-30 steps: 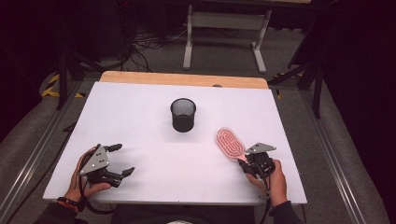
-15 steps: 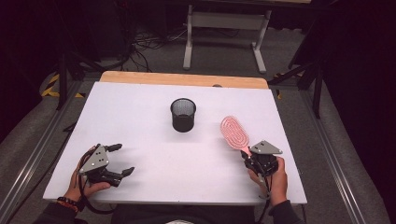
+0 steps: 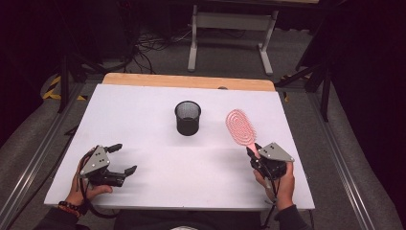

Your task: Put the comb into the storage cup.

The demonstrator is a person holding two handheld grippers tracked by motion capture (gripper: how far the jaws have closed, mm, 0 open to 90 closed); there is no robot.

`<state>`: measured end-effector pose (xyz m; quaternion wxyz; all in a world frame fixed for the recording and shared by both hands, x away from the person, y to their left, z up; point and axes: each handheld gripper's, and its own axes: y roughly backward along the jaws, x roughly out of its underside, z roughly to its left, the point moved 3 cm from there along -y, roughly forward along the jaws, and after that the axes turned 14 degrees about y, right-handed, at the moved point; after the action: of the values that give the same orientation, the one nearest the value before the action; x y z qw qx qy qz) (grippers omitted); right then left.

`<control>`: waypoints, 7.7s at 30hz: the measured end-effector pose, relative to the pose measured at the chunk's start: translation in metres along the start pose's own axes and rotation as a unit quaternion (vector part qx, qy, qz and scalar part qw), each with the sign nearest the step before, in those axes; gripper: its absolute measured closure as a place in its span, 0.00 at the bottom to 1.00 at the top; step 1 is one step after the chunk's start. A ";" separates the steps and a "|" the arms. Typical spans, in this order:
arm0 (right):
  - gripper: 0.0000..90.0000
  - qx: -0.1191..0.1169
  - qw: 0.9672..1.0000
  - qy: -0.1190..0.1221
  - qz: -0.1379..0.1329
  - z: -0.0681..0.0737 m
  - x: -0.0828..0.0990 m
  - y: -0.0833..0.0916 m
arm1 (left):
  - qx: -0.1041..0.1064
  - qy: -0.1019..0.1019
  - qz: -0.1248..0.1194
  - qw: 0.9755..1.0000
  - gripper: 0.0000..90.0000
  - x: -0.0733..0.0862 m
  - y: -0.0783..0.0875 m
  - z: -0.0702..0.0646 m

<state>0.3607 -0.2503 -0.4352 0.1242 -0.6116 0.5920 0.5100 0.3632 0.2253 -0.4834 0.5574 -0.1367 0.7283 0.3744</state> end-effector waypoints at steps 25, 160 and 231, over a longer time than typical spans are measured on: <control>0.77 -0.030 0.998 0.016 -0.058 0.033 -0.028 -0.006 | 0.091 0.006 -0.013 0.996 0.10 -0.047 -0.038 -0.036; 0.08 -0.020 0.983 0.085 -0.159 0.056 -0.014 -0.011 | 0.072 0.051 -0.169 0.982 0.70 -0.114 -0.019 -0.034; 0.09 0.000 0.987 0.063 -0.149 0.038 0.003 -0.006 | 0.010 0.017 -0.205 0.979 0.70 -0.225 -0.030 -0.015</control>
<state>0.3470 -0.2221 -0.4569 0.1611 -0.7237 0.5008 0.4467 0.4480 0.1457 -0.2879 0.6108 -0.2835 0.6984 0.2425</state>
